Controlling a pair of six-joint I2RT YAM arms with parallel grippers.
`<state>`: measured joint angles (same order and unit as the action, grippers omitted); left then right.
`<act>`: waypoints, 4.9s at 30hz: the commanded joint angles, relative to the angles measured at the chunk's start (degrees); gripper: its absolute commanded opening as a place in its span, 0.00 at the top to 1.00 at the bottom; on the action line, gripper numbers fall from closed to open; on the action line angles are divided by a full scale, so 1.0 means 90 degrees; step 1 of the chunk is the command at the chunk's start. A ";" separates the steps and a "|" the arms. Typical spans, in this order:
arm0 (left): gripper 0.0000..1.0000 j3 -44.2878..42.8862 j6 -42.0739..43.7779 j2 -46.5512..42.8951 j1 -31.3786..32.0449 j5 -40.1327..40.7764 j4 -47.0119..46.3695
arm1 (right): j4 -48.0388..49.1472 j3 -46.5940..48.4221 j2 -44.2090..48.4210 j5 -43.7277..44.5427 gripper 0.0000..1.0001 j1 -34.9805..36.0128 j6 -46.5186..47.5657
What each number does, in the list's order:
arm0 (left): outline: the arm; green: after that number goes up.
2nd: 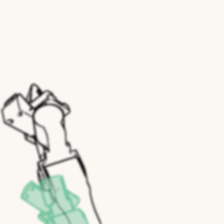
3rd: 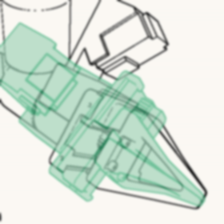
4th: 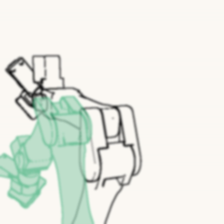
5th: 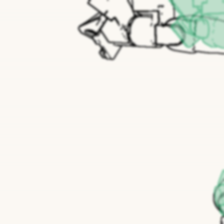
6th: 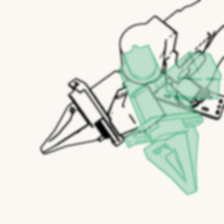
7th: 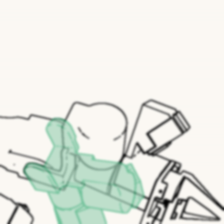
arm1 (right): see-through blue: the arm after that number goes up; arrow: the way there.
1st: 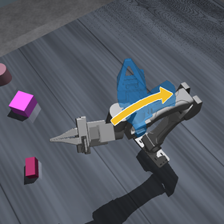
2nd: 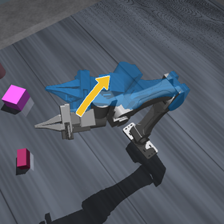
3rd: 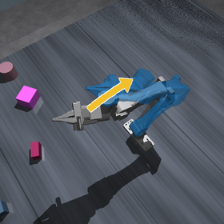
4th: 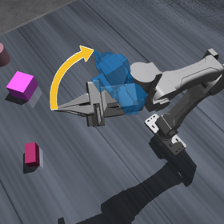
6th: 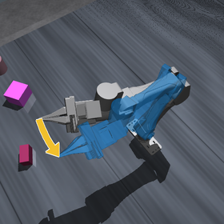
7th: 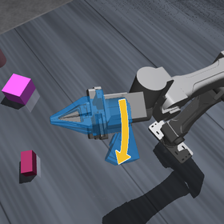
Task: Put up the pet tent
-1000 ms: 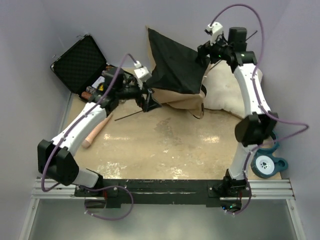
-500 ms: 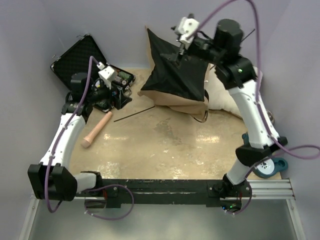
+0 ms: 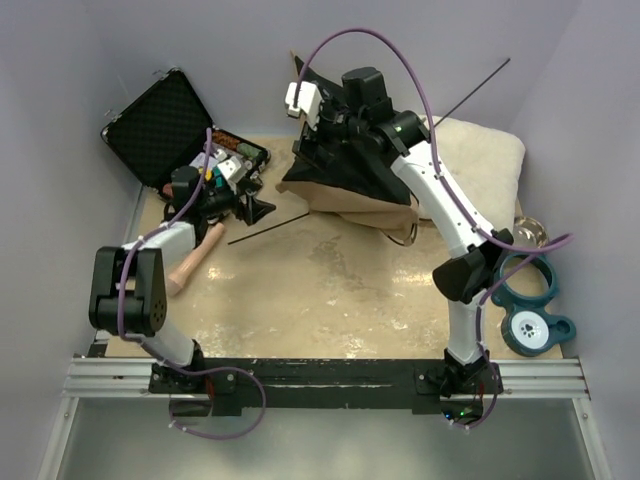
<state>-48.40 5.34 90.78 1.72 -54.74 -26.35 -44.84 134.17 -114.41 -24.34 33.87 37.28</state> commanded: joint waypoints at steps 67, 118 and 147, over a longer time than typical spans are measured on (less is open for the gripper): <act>0.63 -0.1891 -0.0743 -0.1345 0.0544 -0.1241 0.1089 | 0.0352 -0.2231 0.0348 -0.2246 1.00 -0.0237 0.2647; 0.63 -0.1556 -0.0307 -0.0711 0.0671 -0.0782 0.1046 | 0.0382 -0.2486 0.0818 -0.3145 1.00 -0.0491 0.2423; 0.38 0.1327 -0.4394 -0.4375 -0.1725 -0.0356 -0.3440 | 0.6300 -0.3716 0.1657 -0.5206 1.00 -0.2220 -0.6114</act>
<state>-34.06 -34.00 48.21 -16.08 -69.34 -54.11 5.15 101.62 -103.00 -68.99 13.37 -12.14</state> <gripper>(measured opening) 0.641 0.018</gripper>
